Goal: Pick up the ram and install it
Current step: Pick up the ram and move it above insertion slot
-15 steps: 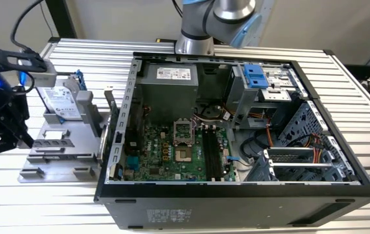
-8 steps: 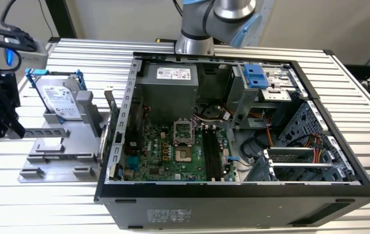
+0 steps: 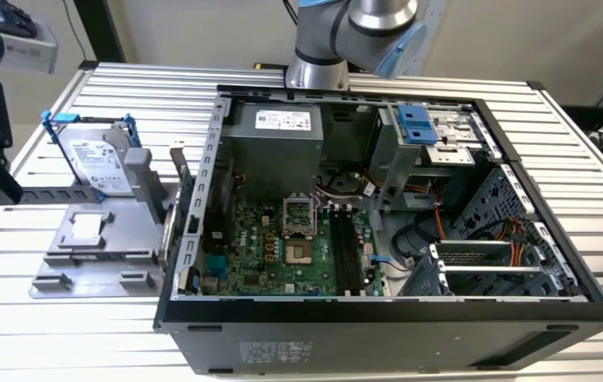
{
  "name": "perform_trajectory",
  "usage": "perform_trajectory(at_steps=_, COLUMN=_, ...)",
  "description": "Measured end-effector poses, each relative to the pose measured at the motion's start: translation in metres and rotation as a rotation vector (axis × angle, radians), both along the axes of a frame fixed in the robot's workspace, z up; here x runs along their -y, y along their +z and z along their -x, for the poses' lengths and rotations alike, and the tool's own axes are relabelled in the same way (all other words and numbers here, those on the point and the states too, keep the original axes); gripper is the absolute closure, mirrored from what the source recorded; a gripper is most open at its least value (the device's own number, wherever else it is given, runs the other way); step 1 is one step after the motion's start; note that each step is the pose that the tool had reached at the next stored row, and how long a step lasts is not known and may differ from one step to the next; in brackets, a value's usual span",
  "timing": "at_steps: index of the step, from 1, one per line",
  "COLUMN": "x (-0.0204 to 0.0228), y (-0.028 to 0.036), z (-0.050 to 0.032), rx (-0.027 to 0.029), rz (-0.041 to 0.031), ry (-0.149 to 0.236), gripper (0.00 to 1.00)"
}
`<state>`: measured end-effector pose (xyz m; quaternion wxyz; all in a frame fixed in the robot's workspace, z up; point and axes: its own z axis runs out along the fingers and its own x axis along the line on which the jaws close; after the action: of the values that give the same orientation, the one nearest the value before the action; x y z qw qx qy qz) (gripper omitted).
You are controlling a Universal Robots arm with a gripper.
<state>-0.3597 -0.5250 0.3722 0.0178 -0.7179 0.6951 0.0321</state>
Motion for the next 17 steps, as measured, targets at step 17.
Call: perform_trajectory(at_steps=17, x=0.0000, y=0.0239, z=-0.0019, rx=-0.0001, rz=-0.0023, ry=0.000, gripper=1.00)
